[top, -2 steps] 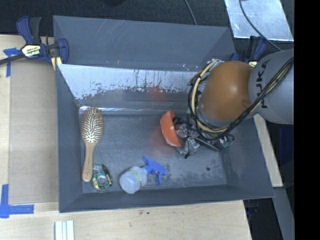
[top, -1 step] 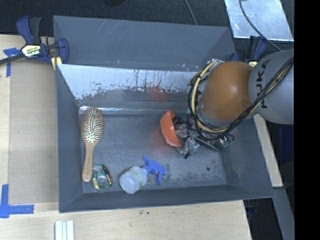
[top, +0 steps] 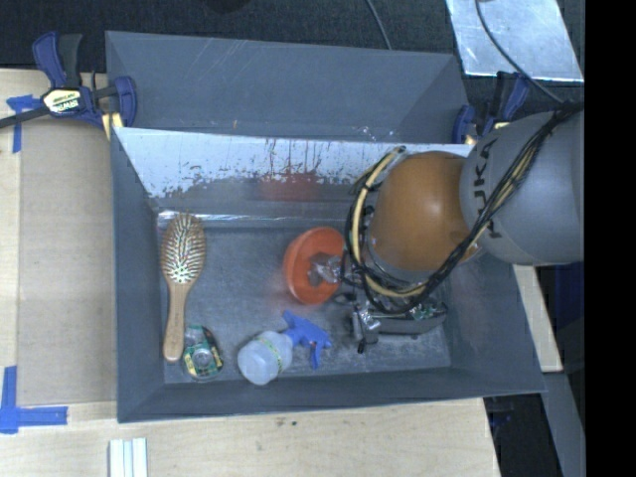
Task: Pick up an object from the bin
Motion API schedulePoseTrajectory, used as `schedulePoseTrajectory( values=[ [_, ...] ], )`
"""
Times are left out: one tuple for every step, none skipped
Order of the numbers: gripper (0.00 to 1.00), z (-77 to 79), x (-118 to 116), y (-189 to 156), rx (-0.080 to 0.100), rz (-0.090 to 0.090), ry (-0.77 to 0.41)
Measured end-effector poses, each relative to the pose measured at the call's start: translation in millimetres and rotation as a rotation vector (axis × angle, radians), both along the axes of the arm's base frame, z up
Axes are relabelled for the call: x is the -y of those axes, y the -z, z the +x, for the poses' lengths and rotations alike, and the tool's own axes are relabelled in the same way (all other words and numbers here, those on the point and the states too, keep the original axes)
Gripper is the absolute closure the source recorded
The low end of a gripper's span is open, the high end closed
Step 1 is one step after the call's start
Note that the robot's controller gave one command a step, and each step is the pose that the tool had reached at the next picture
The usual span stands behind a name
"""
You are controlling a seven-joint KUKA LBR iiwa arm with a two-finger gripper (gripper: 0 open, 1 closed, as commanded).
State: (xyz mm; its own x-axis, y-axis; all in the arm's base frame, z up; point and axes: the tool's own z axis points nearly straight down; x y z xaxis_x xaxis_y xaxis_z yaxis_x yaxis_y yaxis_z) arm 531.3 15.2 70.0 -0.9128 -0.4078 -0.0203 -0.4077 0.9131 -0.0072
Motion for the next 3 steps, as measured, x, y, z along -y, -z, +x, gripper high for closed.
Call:
schedulePoseTrajectory(
  values=[
    [0.00, 0.5, 1, 0, 0.001, -0.001, 0.000],
    [0.00, 1.5, 12, -91, -0.001, -0.001, 0.012],
    [0.00, -32.4, 5, -120, -0.005, -0.001, -0.020]
  ],
)
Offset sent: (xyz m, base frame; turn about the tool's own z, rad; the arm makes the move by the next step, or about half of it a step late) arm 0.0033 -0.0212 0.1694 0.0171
